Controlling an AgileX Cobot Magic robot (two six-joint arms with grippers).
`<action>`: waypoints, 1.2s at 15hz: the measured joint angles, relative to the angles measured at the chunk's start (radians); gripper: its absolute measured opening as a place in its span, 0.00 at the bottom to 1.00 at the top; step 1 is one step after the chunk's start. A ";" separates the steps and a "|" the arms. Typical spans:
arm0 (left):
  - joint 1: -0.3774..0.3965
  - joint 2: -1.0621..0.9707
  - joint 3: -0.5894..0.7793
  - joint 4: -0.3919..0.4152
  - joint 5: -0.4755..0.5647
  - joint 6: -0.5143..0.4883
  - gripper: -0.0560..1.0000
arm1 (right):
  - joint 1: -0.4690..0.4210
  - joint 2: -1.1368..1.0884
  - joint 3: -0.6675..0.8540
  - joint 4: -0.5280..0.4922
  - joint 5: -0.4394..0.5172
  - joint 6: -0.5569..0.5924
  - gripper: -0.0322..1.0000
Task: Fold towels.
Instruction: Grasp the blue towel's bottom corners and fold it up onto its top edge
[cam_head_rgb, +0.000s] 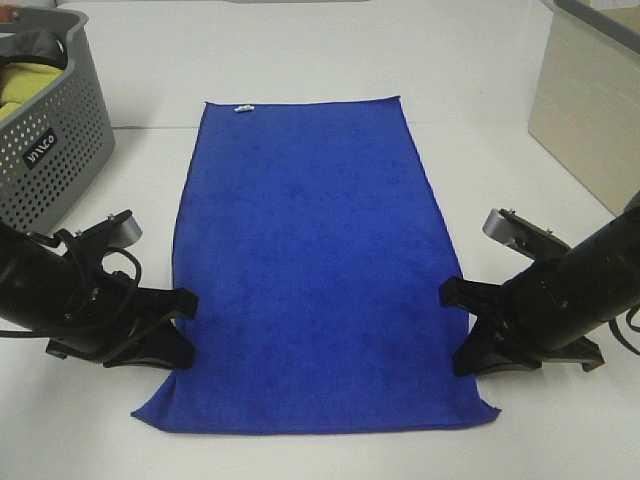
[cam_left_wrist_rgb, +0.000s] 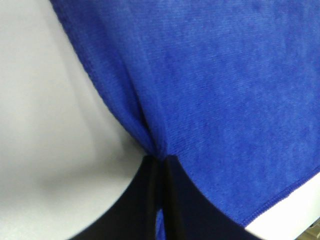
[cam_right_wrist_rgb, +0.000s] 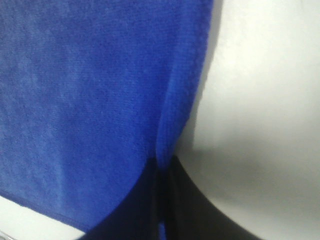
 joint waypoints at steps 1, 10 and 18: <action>0.000 -0.032 0.009 0.011 0.000 -0.011 0.07 | 0.000 -0.034 0.019 -0.004 0.001 0.001 0.03; 0.000 -0.324 0.280 0.047 0.082 -0.059 0.06 | 0.000 -0.357 0.341 0.000 0.024 0.025 0.03; 0.000 -0.389 0.190 0.100 0.095 -0.181 0.06 | 0.000 -0.422 0.192 -0.077 0.087 0.088 0.03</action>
